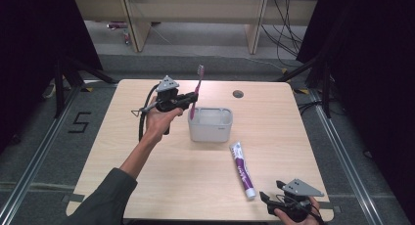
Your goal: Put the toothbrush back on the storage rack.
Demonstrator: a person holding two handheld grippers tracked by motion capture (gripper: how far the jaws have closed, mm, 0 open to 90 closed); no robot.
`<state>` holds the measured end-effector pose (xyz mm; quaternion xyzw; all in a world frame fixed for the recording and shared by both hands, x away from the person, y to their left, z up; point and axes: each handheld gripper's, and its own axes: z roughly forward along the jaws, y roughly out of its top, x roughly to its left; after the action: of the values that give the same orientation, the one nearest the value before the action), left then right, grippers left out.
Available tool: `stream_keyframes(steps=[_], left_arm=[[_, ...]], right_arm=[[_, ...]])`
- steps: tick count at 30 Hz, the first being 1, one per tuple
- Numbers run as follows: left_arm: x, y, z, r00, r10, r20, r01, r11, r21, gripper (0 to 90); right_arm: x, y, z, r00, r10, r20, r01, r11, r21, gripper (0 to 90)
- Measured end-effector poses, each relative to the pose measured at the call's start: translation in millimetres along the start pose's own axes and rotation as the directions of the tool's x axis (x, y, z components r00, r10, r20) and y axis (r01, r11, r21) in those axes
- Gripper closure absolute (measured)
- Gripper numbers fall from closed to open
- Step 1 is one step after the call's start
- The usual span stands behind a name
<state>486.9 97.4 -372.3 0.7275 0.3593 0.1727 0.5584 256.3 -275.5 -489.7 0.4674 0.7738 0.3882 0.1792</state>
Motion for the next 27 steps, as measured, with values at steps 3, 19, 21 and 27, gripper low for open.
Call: stream_keyframes(steps=[3, 19, 21, 27], left_arm=[[-0.3, 0.4, 4.0, 1.0, 0.001, -0.009, -0.001, 1.0, 0.002, 82.5], [2.5, -5.2, 13.2, 0.9997, -0.002, -0.025, 0.002, 1.0, 0.007, 82.4], [2.9, -6.3, 14.2, 0.9995, -0.001, -0.03, 0.001, 1.0, 0.007, 82.4], [2.1, -9.5, 17.3, 0.9994, 0.008, -0.035, -0.007, 0.9999, 0.013, 82.5]], right_arm=[[-2.4, 0.7, 0.4, 0.9993, -0.036, 0.011, 0.036, 0.999, -0.013, 27.5], [-2.2, 1.1, -0.1, 0.9991, -0.042, 0.008, 0.042, 0.999, -0.018, 27.6], [-2.7, 0.8, -0.1, 0.9989, -0.045, 0.01, 0.045, 0.999, -0.016, 27.5], [-2.5, 1.0, -0.3, 0.9989, -0.045, 0.008, 0.046, 0.999, -0.018, 27.5]])
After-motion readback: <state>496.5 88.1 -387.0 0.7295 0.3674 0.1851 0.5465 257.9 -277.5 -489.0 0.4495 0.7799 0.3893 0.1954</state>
